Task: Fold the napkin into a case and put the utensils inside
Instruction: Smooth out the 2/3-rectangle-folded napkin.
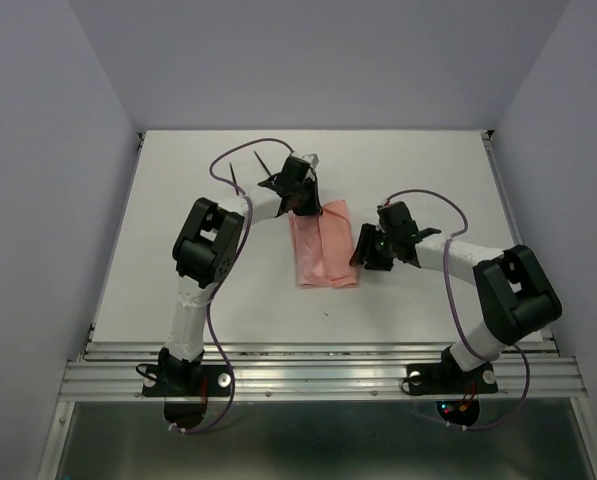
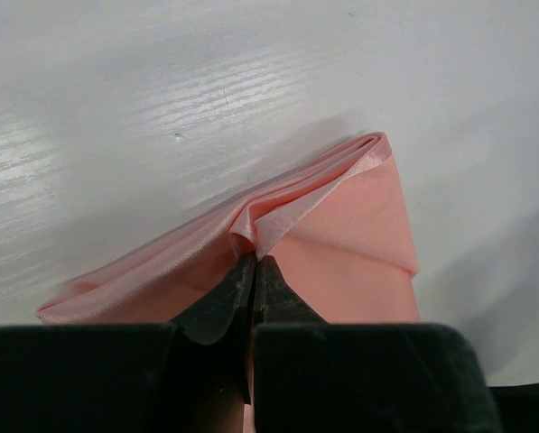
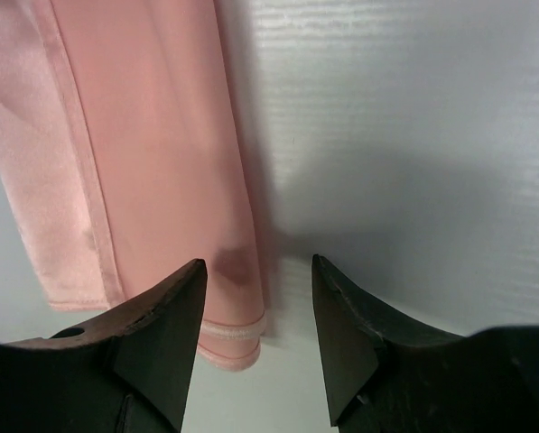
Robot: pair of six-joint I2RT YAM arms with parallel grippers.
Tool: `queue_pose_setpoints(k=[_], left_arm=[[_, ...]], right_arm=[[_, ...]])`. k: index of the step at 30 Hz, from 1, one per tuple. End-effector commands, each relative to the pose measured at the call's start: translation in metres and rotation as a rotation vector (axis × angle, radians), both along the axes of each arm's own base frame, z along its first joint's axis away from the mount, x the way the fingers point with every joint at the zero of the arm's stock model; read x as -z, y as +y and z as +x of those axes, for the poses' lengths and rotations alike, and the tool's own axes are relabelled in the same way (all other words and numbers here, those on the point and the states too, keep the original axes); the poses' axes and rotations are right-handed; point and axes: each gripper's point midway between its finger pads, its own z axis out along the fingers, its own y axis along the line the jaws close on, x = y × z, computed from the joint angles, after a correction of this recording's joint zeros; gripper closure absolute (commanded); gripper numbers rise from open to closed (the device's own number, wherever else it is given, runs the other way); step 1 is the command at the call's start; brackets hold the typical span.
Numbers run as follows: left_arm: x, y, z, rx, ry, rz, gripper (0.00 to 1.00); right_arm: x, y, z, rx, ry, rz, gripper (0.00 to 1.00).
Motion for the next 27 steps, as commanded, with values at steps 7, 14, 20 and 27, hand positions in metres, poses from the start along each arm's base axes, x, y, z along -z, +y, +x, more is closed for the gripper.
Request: queue_pose_setpoints(k=[7,14,20,27], left_arm=[[-0.028,-0.007,0.023,-0.001,-0.073,-0.02,1.0],[-0.03,-0.007,0.029,-0.006,-0.077,-0.015,1.0],[-0.031,-0.008,0.033,-0.011,-0.081,-0.019,1.0],[-0.023,-0.007,0.032,-0.01,-0.065,-0.008,1.0]], right_arm=[[-0.022,0.017,-0.009,-0.006,-0.038,0.17,0.44],[-0.025,0.018,-0.015,-0.025,-0.039,0.167,0.44],[-0.019,0.018,-0.019,-0.021,-0.031,0.175,0.43],[-0.043,0.024,-0.014,0.036,-0.157,0.151,0.44]])
